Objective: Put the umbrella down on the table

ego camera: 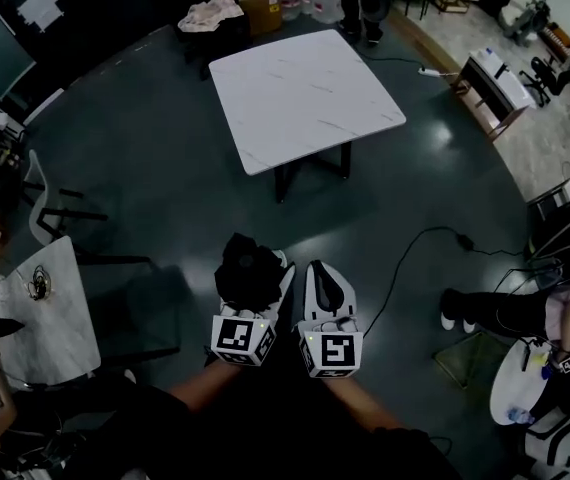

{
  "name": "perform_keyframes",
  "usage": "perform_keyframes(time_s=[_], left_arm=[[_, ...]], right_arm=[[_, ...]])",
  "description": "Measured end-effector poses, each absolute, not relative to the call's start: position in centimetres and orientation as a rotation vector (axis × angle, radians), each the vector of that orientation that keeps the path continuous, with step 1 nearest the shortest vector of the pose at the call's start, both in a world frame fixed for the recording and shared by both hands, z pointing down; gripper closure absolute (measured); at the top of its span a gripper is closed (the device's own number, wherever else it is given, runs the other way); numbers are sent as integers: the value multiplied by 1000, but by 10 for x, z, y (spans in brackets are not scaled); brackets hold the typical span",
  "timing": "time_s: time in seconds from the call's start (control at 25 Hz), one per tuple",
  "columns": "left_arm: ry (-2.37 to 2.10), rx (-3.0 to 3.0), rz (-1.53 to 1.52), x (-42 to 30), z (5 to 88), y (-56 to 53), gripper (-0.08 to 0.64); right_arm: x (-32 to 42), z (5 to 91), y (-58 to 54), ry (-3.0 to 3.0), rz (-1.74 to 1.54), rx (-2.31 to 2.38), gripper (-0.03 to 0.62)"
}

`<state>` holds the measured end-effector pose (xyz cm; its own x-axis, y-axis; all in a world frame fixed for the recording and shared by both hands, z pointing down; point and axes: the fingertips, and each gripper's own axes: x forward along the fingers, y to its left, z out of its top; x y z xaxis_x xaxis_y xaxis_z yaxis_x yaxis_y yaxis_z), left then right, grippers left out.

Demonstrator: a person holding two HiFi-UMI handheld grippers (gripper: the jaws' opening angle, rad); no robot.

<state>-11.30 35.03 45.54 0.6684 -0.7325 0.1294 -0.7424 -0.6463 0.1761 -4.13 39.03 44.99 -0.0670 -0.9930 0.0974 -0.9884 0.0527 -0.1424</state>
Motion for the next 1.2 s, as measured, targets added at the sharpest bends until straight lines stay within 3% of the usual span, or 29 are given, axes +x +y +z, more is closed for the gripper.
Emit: perform_keyframes(time_s=[0.64,1.2], left_arm=[[-950,2647,101,-22,470,228,183],[-898,2528,44,-15,474,33,183]], right_arm=[[28,445,262,2247,-235,-2261,575],[36,448,64,2275,-233,-2332,575]])
